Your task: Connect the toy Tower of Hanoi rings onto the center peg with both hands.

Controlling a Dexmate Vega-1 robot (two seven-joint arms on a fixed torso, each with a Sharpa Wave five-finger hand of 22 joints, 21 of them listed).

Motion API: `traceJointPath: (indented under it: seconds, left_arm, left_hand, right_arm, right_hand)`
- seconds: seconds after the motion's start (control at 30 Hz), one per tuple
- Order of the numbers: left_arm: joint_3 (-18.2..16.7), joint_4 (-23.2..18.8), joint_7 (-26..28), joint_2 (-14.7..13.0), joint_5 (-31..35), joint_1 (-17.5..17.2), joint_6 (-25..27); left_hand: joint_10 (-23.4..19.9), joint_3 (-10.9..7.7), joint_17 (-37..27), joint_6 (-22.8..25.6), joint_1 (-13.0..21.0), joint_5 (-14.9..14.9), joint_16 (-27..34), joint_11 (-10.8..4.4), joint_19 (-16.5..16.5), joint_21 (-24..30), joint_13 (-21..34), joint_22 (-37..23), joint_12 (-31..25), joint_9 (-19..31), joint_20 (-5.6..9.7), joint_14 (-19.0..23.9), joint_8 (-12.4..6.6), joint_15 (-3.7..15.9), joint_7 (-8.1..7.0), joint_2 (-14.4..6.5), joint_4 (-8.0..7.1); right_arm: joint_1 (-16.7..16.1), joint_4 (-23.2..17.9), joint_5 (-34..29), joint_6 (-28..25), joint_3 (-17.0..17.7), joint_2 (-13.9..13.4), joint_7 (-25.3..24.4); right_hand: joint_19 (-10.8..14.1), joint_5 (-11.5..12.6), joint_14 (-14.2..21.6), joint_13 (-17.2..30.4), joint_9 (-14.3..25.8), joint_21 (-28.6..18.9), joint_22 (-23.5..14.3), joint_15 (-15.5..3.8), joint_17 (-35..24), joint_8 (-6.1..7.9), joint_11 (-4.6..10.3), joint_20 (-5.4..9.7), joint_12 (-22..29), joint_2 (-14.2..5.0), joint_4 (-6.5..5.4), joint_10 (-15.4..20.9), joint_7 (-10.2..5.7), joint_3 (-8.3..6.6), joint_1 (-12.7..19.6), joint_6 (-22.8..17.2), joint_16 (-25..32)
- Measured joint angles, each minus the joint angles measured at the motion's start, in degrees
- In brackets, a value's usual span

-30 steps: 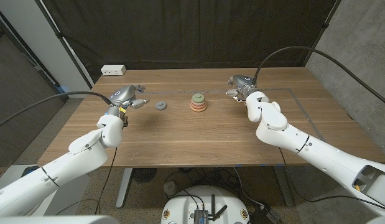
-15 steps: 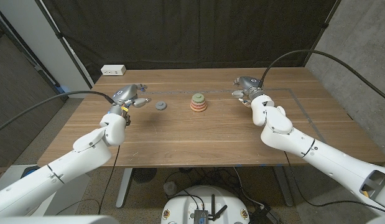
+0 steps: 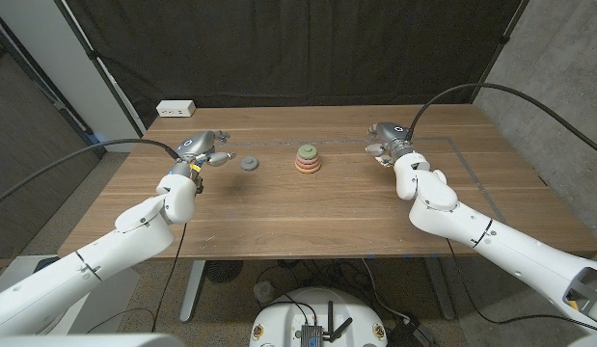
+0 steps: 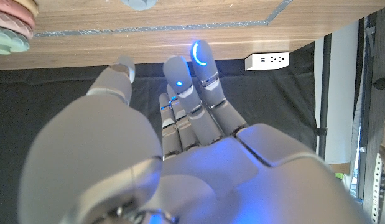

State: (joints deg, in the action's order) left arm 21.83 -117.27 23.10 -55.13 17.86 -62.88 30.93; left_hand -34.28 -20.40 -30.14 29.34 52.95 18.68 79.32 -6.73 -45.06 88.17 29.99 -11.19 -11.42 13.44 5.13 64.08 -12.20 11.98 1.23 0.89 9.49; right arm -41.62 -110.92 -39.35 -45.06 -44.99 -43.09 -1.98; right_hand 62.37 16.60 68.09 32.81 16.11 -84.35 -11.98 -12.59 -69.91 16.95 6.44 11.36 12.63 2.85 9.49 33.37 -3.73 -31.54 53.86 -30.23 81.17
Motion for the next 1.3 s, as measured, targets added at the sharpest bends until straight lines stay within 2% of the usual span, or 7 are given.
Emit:
traceJointPath:
  seconds: [0.6, 0.67, 0.97, 1.3]
  left_arm:
    - [0.58, 0.00, -3.28, -0.83, 0.58, 0.53, 2.16]
    - [1.85, -0.73, -4.34, -2.57, 1.00, 2.40, 2.94]
    - [4.66, -1.85, -9.64, -4.63, 3.80, 6.18, 5.63]
    - [7.52, -1.65, -15.60, -6.03, 6.84, 10.66, 6.94]
  left_hand:
    - [0.61, 0.00, 0.41, -0.11, 0.00, 0.00, -0.40, 0.00, 0.00, 0.00, -0.53, -0.01, 0.00, -0.13, 0.00, -0.33, 0.00, -0.10, -0.08, 0.00, 0.00]
    - [0.85, 0.00, 0.37, 0.09, 0.00, 0.00, -0.40, 0.20, 0.00, 0.00, -0.77, -0.01, 0.11, -0.13, 0.00, -0.33, 0.00, -0.10, -0.29, 0.00, 0.00]
    - [1.47, 0.00, 0.68, 0.31, 0.00, 0.00, -0.40, -0.24, 0.00, 0.00, -1.39, -0.01, 0.41, -0.40, 0.00, -0.33, 0.00, -0.10, -1.78, 0.00, 0.00]
    - [2.29, 0.25, 1.21, 0.08, 0.81, 0.00, -0.72, -0.88, 0.22, 0.00, -2.12, -0.01, 0.41, -0.67, -0.22, -0.75, 0.42, -0.31, -2.32, 1.29, 0.24]
  right_arm:
    - [-0.42, 0.82, 0.20, 0.52, -0.27, -0.50, -1.20]
    - [-0.47, 0.83, 0.20, 0.41, -0.28, -0.50, -1.60]
    - [-0.54, 0.83, 0.26, 0.02, -0.37, -0.28, -1.87]
    - [-0.51, 0.84, 0.12, -0.82, -0.85, -0.21, -1.90]
  right_hand:
    - [0.00, 0.00, 0.00, 0.04, -0.01, 0.00, 0.28, 0.00, 0.01, 0.00, 0.00, 0.00, 0.00, -0.30, -0.17, 0.00, 0.06, -0.16, 0.30, -0.48, 0.00]
    - [0.00, 0.00, 0.00, 0.28, -0.01, 0.00, 0.28, 0.00, 0.08, 0.00, 0.00, 0.00, 0.00, -0.30, -0.17, 0.00, 0.06, -0.16, 0.30, -0.48, 0.00]
    - [0.00, 0.00, -0.43, 0.29, -0.01, 0.01, 0.28, -0.01, 0.16, 0.00, 0.00, 0.00, 0.00, -0.30, -0.16, 0.00, 0.06, -0.16, 0.30, -0.47, 0.00]
    - [-0.22, 0.00, -0.43, 0.28, -0.03, 0.01, 0.37, -0.01, 0.19, 0.00, 0.22, -0.22, -0.31, -0.31, -0.16, 0.22, 0.06, -0.16, 0.28, -0.47, -0.06]
